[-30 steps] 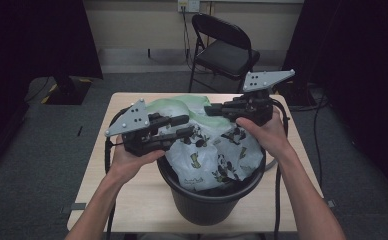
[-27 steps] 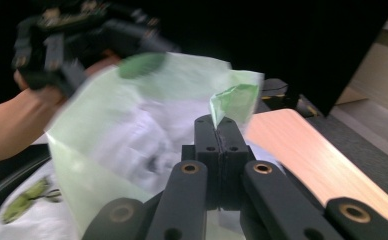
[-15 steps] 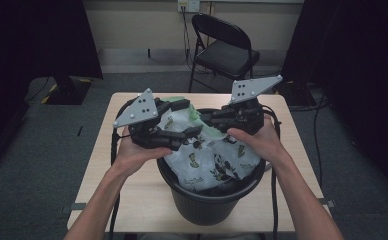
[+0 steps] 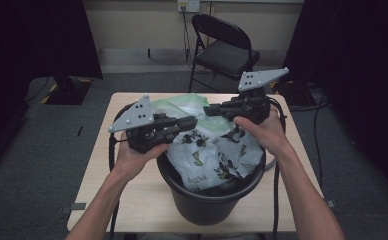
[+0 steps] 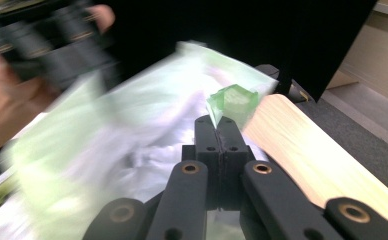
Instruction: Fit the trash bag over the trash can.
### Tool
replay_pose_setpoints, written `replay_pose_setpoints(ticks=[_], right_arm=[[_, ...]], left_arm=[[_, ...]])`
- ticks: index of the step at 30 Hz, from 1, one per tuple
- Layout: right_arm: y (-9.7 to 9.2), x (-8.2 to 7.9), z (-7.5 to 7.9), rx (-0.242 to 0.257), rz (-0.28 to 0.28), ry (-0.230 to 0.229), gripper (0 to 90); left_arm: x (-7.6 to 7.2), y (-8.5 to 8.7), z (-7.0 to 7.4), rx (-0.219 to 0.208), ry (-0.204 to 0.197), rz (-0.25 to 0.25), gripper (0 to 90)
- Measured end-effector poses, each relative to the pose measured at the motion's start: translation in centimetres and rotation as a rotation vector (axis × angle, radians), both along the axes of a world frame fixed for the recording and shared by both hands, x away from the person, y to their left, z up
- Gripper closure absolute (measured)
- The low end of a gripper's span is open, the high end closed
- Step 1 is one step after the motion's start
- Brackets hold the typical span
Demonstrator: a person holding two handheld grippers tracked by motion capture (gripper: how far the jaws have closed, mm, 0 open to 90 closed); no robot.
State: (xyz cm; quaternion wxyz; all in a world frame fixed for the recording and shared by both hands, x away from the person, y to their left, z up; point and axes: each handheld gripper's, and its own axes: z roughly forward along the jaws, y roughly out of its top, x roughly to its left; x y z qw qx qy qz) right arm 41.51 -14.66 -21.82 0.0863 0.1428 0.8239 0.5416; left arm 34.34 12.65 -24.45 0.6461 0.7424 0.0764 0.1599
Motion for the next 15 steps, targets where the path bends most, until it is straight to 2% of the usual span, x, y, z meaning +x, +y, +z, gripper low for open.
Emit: replay_pose_setpoints(ticks=[3,7,8,10,12,14,15], right_arm=[[-0.4,0.8,-0.4,-0.013,-0.034,0.01,90.0],[-1.0,1.6,-0.6,0.008,-0.062,0.021,90.0],[-1.0,1.9,-0.6,-0.015,-0.075,0.023,90.0],[-1.2,2.3,-0.7,-0.04,-0.101,0.029,90.0],[-1.8,2.7,-0.9,-0.006,-0.109,0.04,90.0],[-2.3,3.1,-1.2,0.0,-0.139,0.038,90.0],[-2.6,3.4,-1.4,0.004,-0.146,0.046,90.0]], left_arm=[[-1.1,0.1,-0.5,0.021,-0.008,-0.021,89.1],[-2.1,0.3,-1.3,0.009,0.003,-0.053,89.5],[-2.3,0.3,-1.5,0.017,0.0,-0.051,89.5],[-2.4,0.4,-2.0,0.019,0.001,-0.049,89.5],[-2.3,0.5,-2.5,0.019,0.008,-0.037,89.5],[-2.0,0.6,-3.0,0.029,0.015,-0.031,89.7],[-1.9,0.7,-3.1,0.013,0.028,-0.037,89.7]])
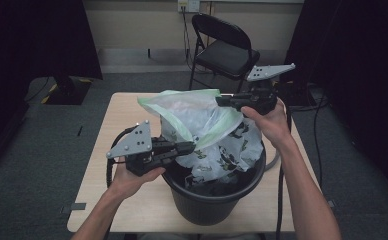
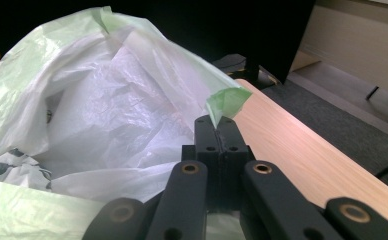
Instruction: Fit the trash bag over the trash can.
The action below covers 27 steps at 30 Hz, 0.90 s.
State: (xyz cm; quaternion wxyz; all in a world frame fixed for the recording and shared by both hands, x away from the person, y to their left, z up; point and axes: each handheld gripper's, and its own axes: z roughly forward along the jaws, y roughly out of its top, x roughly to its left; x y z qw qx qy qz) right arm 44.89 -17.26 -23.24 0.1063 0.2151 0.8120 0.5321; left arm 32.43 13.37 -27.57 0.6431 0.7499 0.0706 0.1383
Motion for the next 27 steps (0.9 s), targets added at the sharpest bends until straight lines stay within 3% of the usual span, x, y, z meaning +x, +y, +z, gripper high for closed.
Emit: replay_pose_setpoints(ticks=[3,10,15,16,19,21,25,27], right_arm=[[-0.9,0.8,-0.6,0.002,-0.041,0.019,90.0],[-2.3,2.5,-2.3,0.047,-0.11,0.069,90.0],[-2.5,3.1,-2.9,0.04,-0.166,0.083,90.0],[-2.6,3.4,-3.2,0.033,-0.201,0.089,90.0],[-2.5,3.4,-3.3,0.043,-0.196,0.082,90.0],[-2.4,3.1,-3.1,0.062,-0.175,0.072,90.0],[-2.6,2.4,-2.5,0.092,-0.151,0.053,90.0],[-2.7,2.1,-2.3,0.096,-0.131,0.046,90.0]], left_arm=[[-0.2,0.2,0.1,-0.003,0.012,-0.012,90.0],[-1.8,0.1,0.0,-0.014,0.018,-0.101,89.9],[-2.3,-0.1,-0.1,-0.016,0.028,-0.141,89.9],[-2.4,-0.1,-0.1,-0.027,0.034,-0.148,89.9],[-2.6,0.1,0.0,-0.027,0.025,-0.152,89.3],[-2.4,0.4,0.1,-0.036,0.027,-0.124,82.8],[-2.0,1.2,0.3,-0.076,0.032,-0.075,58.2],[-1.6,1.7,0.6,-0.097,0.028,-0.055,53.6]])
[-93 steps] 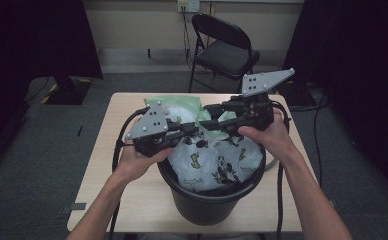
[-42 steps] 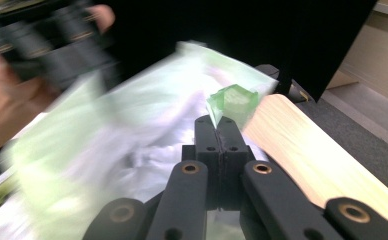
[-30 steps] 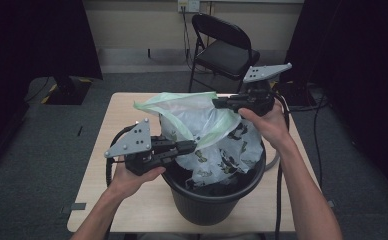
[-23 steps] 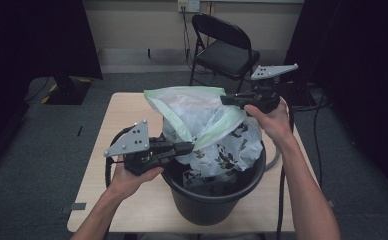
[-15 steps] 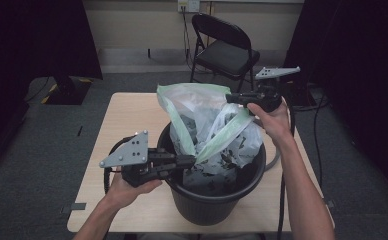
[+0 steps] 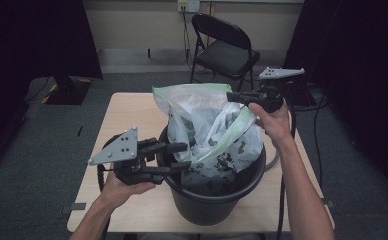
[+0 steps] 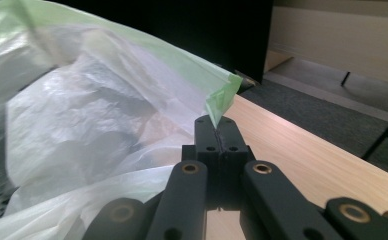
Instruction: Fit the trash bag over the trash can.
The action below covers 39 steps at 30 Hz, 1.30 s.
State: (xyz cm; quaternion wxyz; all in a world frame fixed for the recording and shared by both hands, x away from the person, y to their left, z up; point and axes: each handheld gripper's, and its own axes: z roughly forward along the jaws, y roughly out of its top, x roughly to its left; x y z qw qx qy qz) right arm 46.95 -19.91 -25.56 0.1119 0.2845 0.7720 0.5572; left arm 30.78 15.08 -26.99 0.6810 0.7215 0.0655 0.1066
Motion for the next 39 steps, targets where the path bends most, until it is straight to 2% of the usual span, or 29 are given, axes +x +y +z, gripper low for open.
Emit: replay_pose_setpoints(ticks=[2,5,7,9,11,18,22,24,27,30,32,33,34,39], right_arm=[[0.0,-0.3,0.1,-0.001,0.011,-0.007,90.0],[0.1,-0.9,0.3,0.002,0.037,-0.026,90.0],[0.3,-1.2,0.4,-0.01,0.046,-0.036,90.0],[0.5,-1.5,0.5,-0.026,0.055,-0.045,90.0],[0.6,-1.8,0.6,-0.031,0.069,-0.052,90.0],[1.1,-2.4,0.6,-0.051,0.097,-0.065,90.0],[1.2,-2.8,0.8,-0.052,0.116,-0.079,90.0],[1.2,-3.0,0.9,-0.056,0.136,-0.087,90.0],[1.1,-3.1,0.8,-0.059,0.144,-0.086,90.0],[0.9,-3.1,0.8,-0.054,0.147,-0.086,90.0],[0.9,-3.0,0.7,-0.053,0.146,-0.081,89.8],[0.9,-3.0,0.7,-0.055,0.142,-0.08,89.3],[0.8,-2.9,0.6,-0.055,0.137,-0.078,89.0],[0.8,-2.3,0.3,-0.054,0.101,-0.064,81.7]], left_arm=[[0.4,0.5,0.4,-0.007,0.005,0.03,45.9],[1.2,1.4,1.2,-0.038,0.024,0.077,40.9],[1.8,2.1,1.6,-0.067,0.036,0.101,37.5],[2.2,2.8,2.0,-0.095,0.047,0.148,33.2],[2.6,3.1,2.5,-0.099,0.039,0.181,33.4],[3.8,2.7,4.0,-0.102,0.052,0.203,29.2],[4.8,3.0,4.5,-0.119,0.062,0.269,25.8],[5.3,2.9,4.3,-0.107,0.061,0.291,24.5],[5.8,2.4,3.4,-0.032,0.066,0.315,24.9],[6.4,2.2,2.0,0.026,0.09,0.337,31.2],[6.8,2.5,1.3,0.03,0.117,0.342,33.3],[7.0,2.7,0.8,0.031,0.129,0.328,35.0],[7.1,2.9,0.5,0.035,0.138,0.325,38.9],[7.5,4.2,-1.1,0.039,0.194,0.328,40.0]])
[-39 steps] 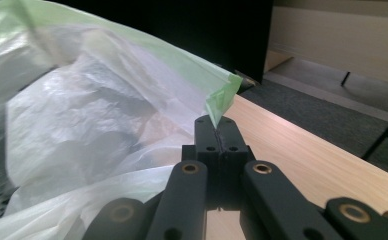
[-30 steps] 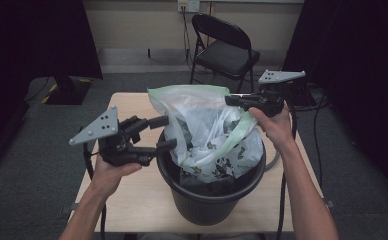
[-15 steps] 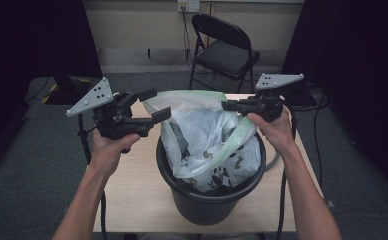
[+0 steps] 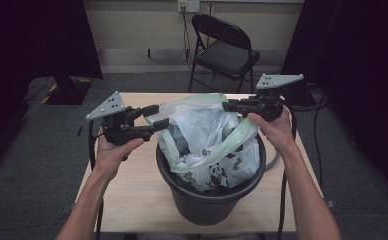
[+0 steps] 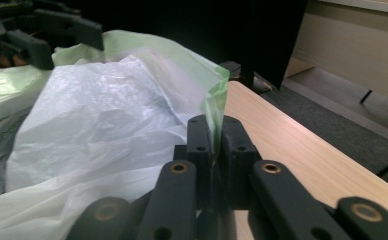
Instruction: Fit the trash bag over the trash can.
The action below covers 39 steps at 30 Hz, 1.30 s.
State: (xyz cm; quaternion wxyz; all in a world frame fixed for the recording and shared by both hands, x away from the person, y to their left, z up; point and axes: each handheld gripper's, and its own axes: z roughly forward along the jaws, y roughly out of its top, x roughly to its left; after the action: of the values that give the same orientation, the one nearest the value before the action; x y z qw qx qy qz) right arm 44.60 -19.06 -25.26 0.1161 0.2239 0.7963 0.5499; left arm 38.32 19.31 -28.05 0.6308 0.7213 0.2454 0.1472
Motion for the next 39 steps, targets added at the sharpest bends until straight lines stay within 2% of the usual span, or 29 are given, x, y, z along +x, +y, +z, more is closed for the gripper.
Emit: replay_pose_setpoints(ticks=[1,3,4,5,7,8,11,14,18,22,25,28,30,33,35,39], right_arm=[[0.0,0.1,-0.1,0.003,-0.006,0.007,82.2],[0.0,0.4,-0.3,-0.002,0.0,0.017,88.7],[0.1,0.6,-0.4,-0.009,-0.007,0.025,89.4],[0.1,0.8,-0.6,-0.01,-0.008,0.035,89.7],[0.2,1.0,-0.7,-0.009,-0.017,0.044,89.9],[0.1,1.1,-0.9,-0.01,-0.028,0.052,89.9],[0.0,1.5,-1.2,-0.016,-0.043,0.075,89.9],[-0.3,1.8,-1.7,-0.014,-0.052,0.093,89.8],[-0.7,2.3,-2.7,-0.026,-0.077,0.128,90.0],[-1.1,2.8,-3.8,0.001,-0.066,0.156,90.0],[-1.4,3.0,-4.3,0.018,-0.055,0.165,89.4],[-1.5,2.9,-4.8,0.026,-0.052,0.174,88.1],[-1.7,3.0,-5.0,0.029,-0.057,0.179,81.5],[-1.9,3.1,-4.7,0.028,-0.102,0.17,70.6],[-2.1,3.0,-4.3,0.026,-0.15,0.154,59.4],[-2.4,2.6,-3.3,0.039,-0.178,0.13,51.5]], left_arm=[[0.1,0.3,-0.4,-0.007,0.015,-0.005,40.3],[0.3,0.7,-1.0,-0.011,0.034,-0.011,41.4],[0.4,0.8,-1.3,-0.014,0.046,-0.023,42.6],[0.5,1.0,-1.7,-0.035,0.06,-0.053,46.2],[0.5,1.4,-2.0,-0.065,0.066,-0.093,51.8],[0.4,1.5,-2.1,-0.076,0.067,-0.105,58.4],[0.2,1.7,-2.2,-0.082,0.068,-0.136,63.9],[-0.1,1.9,-2.2,-0.081,0.058,-0.153,70.5],[-0.2,1.8,-2.6,-0.036,0.061,-0.15,76.6],[-0.5,2.1,-3.0,-0.06,0.05,-0.182,80.5],[-0.7,2.2,-3.2,-0.043,0.049,-0.211,87.9],[-1.1,2.4,-3.6,-0.034,0.045,-0.231,89.9],[-1.1,2.5,-3.7,-0.034,0.042,-0.241,90.0],[-1.1,2.6,-3.7,-0.04,0.036,-0.246,89.6],[-1.1,2.6,-3.5,-0.038,0.033,-0.249,89.1],[-1.3,2.7,-3.3,-0.038,0.025,-0.252,86.8]])
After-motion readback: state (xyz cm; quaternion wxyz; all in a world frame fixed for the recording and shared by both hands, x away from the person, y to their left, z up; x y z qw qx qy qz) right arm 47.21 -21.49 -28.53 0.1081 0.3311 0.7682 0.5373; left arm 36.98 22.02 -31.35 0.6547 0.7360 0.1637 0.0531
